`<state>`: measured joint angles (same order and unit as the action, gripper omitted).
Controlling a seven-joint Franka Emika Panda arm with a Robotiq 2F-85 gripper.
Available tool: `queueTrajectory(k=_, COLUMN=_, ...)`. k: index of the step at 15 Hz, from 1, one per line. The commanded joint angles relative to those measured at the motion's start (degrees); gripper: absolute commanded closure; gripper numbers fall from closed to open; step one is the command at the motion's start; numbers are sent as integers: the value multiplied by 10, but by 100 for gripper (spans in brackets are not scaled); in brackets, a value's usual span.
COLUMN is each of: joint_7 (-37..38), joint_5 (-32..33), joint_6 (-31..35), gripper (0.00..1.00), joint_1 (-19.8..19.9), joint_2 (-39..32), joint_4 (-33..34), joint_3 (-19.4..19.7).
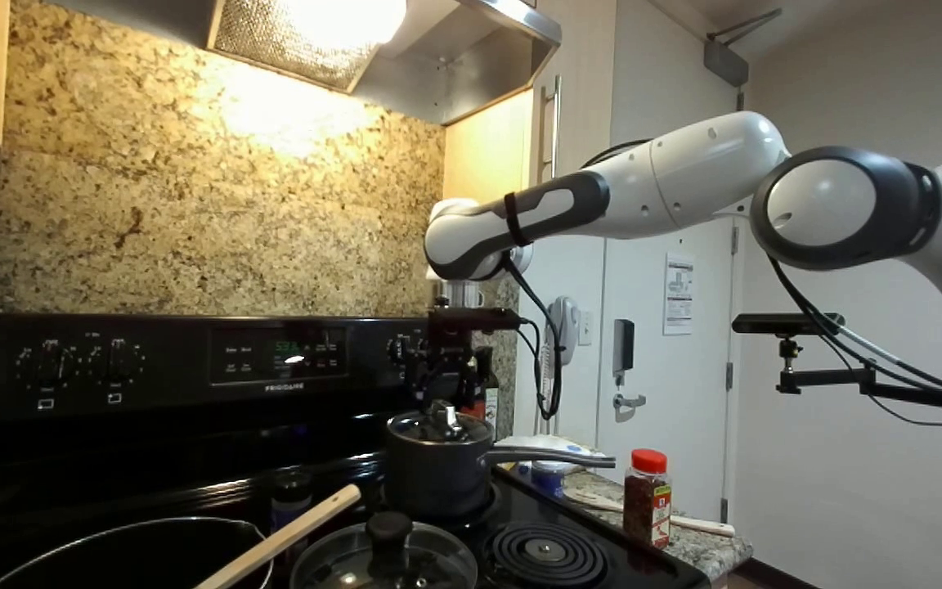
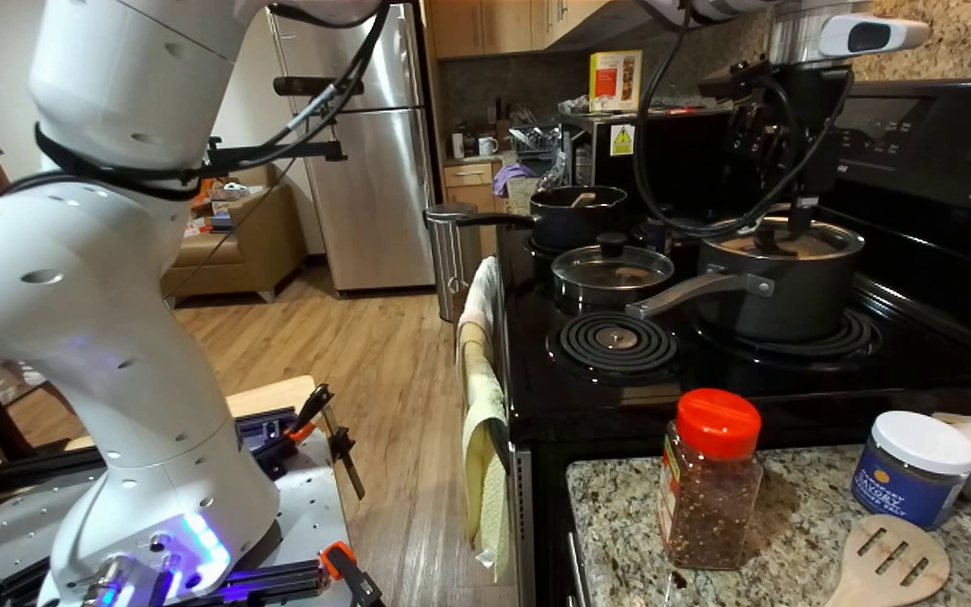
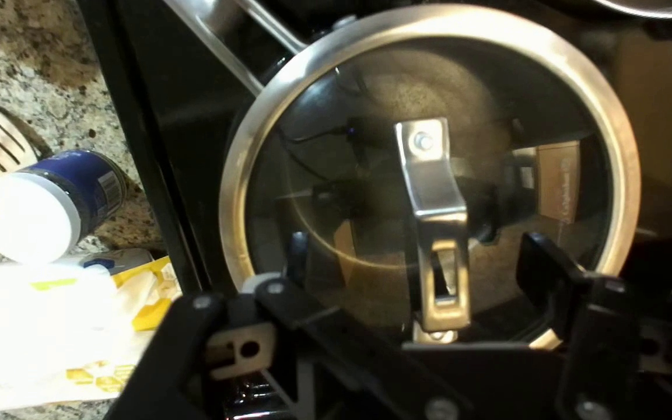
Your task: Remove the silver lid from the pot on the right side of the stove
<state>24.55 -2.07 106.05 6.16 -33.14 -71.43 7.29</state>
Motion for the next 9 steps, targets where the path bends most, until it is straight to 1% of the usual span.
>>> queueTrajectory(k=1, joint_7=-29, joint_5=-22, joint_6=1, gripper=40, joint_1=12, joint_2=-8, joint_4=13, joint_3=-6)
queueTrajectory(k=7, joint_7=-36, joint_5=-24, joint_6=-9, gripper=80, joint_1=11, joint_2=-15, joint_4=19, joint_3=-6)
queueTrajectory(k=8, joint_7=-35, joint_5=-24, joint_6=-10, gripper=86, joint_1=11, joint_2=-16, joint_4=20, joint_3=-7)
queueTrajectory(k=9, joint_7=-35, joint_5=-24, joint_6=-12, gripper=89, joint_1=10, joint_2=-16, joint_4=22, joint_3=-7)
